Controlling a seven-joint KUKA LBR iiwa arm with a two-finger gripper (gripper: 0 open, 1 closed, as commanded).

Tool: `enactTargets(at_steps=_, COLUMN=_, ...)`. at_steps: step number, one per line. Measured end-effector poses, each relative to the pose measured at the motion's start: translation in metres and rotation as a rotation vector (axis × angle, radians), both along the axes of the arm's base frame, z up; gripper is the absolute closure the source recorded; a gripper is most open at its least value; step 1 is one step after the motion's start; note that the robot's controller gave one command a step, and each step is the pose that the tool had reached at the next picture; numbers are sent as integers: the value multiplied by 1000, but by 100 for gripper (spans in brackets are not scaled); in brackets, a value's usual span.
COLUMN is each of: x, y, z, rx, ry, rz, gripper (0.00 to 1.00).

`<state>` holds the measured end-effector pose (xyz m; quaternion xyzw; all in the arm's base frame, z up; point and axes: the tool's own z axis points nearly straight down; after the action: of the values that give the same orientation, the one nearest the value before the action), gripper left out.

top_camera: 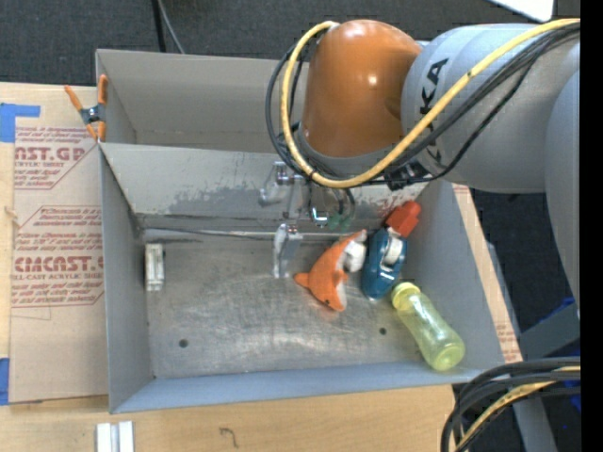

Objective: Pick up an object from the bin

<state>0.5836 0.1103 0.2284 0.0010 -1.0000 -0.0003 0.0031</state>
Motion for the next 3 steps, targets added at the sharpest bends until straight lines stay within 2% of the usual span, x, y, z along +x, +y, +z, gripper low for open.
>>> enactTargets(at_steps=1, x=2, y=-1, z=5, rx=1, ry=-8, rz=-2, gripper=100)
enactTargets(at_steps=2, x=2, y=-1, z=5, rx=1, ry=-8, rz=-2, gripper=0)
enactTargets(at_steps=3, x=2, y=-1, z=5, rx=1, ry=-8, rz=-2, gripper=0)
